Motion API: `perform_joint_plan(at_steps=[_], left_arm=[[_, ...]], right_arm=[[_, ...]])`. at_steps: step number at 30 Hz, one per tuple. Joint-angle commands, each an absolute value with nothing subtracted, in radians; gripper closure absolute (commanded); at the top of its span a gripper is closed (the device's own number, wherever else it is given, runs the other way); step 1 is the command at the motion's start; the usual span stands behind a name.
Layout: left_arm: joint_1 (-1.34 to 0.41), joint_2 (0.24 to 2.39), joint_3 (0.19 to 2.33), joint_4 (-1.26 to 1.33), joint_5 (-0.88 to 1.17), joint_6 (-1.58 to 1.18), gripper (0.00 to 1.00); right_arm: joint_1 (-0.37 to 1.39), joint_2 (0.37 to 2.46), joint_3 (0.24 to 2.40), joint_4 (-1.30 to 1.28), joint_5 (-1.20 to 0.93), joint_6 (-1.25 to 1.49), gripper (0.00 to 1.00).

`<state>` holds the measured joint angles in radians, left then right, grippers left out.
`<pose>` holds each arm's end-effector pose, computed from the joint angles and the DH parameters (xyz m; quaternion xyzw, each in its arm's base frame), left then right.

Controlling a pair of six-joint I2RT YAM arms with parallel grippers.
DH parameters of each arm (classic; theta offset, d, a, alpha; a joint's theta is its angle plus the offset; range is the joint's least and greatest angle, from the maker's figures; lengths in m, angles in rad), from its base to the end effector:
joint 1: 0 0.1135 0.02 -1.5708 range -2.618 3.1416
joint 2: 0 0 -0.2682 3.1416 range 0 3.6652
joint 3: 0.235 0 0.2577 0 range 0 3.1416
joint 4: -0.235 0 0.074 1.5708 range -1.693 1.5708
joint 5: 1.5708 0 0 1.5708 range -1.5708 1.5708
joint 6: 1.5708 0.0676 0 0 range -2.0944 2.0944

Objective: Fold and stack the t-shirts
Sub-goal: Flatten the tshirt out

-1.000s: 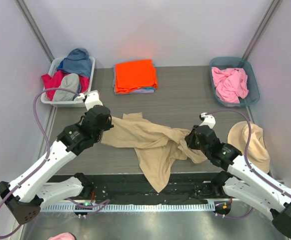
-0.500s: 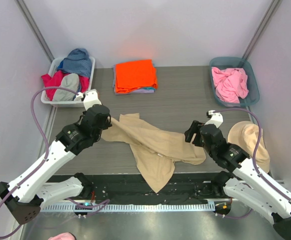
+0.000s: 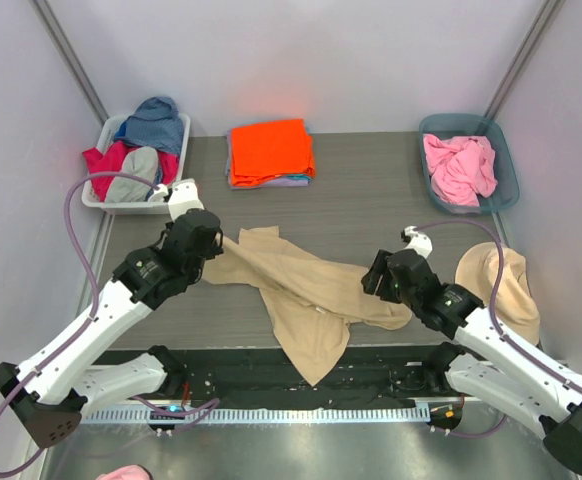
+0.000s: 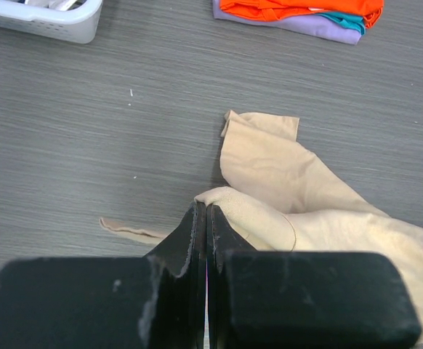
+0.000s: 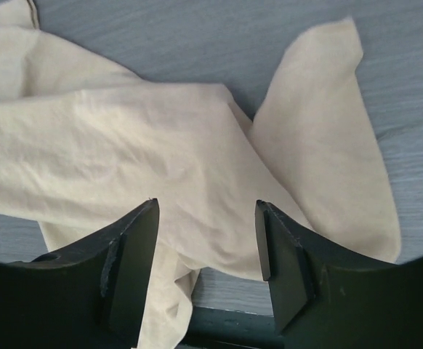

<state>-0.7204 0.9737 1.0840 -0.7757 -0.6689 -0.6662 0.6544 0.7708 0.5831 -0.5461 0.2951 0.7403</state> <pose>0.1867 -0.1081 0.3441 -0.1205 0.8530 -0.0370 0.5064 0.1611 0.0988 0.2197 0.0985 0.9004 0.1552 0.3944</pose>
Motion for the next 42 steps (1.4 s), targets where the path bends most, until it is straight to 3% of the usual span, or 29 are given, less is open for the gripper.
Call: perform_joint_plan(at_steps=[1,10,13,14,17,27,42], left_arm=[[-0.716,0.974,1.100,-0.749,-0.692,-0.649,1.00],[-0.715,0.962,1.065,-0.736,-0.680,-0.661,1.00],[-0.715,0.953,1.051,-0.736,-0.680,-0.664,1.00],[-0.716,0.951,1.048,-0.739,-0.680,-0.666,1.00],[-0.715,0.943,1.040,-0.744,-0.680,-0.669,1.00],[-0.713,0.930,1.150,-0.793,-0.690,-0.640,1.00],[-0.713,0.960,1.523,-0.910,-0.730,-0.543,1.00]], right_arm=[[0.653,0.787,0.520,-0.535,0.239,0.839,0.38],[0.652,0.891,0.468,-0.525,0.230,0.859,0.31],[0.653,0.910,0.460,-0.509,0.229,0.859,0.58],[0.653,0.914,0.460,-0.509,0.232,0.861,0.79],[0.653,0.899,0.459,-0.502,0.233,0.867,0.99],[0.653,0.684,0.625,-0.612,0.298,0.815,0.99],[0.653,0.656,1.020,-0.765,0.414,0.681,0.99]])
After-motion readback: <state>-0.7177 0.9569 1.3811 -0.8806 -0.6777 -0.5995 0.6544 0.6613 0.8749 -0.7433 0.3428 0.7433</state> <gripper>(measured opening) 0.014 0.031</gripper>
